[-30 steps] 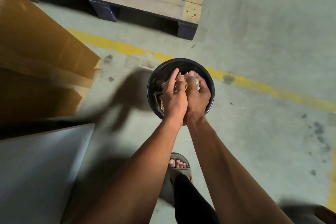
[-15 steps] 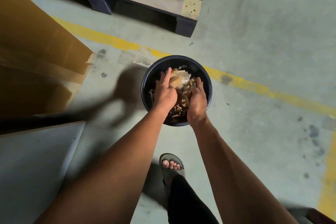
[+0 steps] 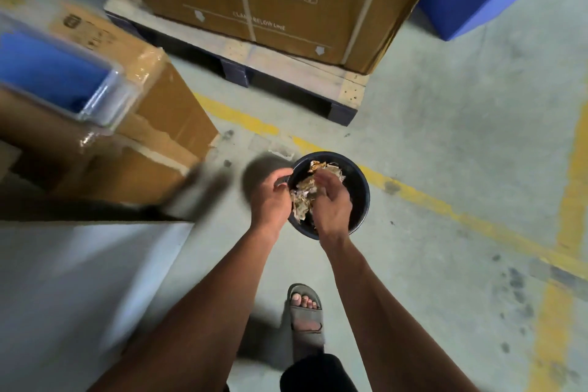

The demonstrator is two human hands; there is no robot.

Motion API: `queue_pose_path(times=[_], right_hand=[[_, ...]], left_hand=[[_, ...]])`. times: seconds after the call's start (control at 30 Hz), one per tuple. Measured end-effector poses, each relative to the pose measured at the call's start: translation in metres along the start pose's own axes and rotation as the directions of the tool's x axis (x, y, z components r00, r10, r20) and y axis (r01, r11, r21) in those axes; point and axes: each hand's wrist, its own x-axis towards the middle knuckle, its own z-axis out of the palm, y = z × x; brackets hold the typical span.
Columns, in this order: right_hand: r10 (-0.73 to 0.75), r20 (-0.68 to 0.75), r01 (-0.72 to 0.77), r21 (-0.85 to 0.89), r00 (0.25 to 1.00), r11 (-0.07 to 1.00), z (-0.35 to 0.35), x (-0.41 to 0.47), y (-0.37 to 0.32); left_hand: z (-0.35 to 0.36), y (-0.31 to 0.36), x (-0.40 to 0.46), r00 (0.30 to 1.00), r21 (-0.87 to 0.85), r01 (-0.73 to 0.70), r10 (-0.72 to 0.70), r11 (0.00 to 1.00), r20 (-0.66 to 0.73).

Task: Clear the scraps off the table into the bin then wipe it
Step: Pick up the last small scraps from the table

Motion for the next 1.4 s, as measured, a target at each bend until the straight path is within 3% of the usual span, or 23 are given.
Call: queue_pose_path(times=[0.23, 0.5, 0.63, 0.9, 1.07, 1.27, 1.4], right_hand=[[-0.278, 0.114, 0.272, 0.066, 0.954, 0.96, 0.052, -0.08, -0.131], [-0.45, 0.238, 0.426, 0.146, 0.861, 0.893, 0.123, -0.192, -0.262], [-0.501, 0.319, 0.472, 0.169, 0.805, 0.865, 0.171, -0.252, -0.293], [-0.563, 0.541, 0.599, 0.129, 0.625, 0.79, 0.272, -0.36, -0.273], [-0.562, 0.654, 0.68, 0.099, 0.506, 0.727, 0.33, -0.425, -0.232], [-0.543, 0.721, 0.711, 0.1, 0.431, 0.696, 0.371, -0.482, -0.197], [-0.554, 0.757, 0.778, 0.099, 0.346, 0.621, 0.371, -0.508, -0.181]], left_hand=[[-0.116, 0.083, -0.05, 0.971, -0.044, -0.203, 0.195, 0.978, -0.136], [-0.265, 0.167, -0.122, 0.885, -0.09, -0.408, 0.37, 0.909, -0.281], [-0.344, 0.172, -0.146, 0.849, -0.077, -0.417, 0.358, 0.906, -0.387], [-0.489, 0.093, -0.178, 0.728, -0.046, -0.353, 0.244, 0.934, -0.641], [-0.555, 0.036, -0.205, 0.7, -0.059, -0.332, 0.203, 0.942, -0.685], [-0.619, -0.018, -0.233, 0.654, 0.013, -0.267, 0.191, 0.964, -0.732], [-0.644, -0.051, -0.255, 0.589, 0.124, -0.125, 0.175, 0.984, -0.789]])
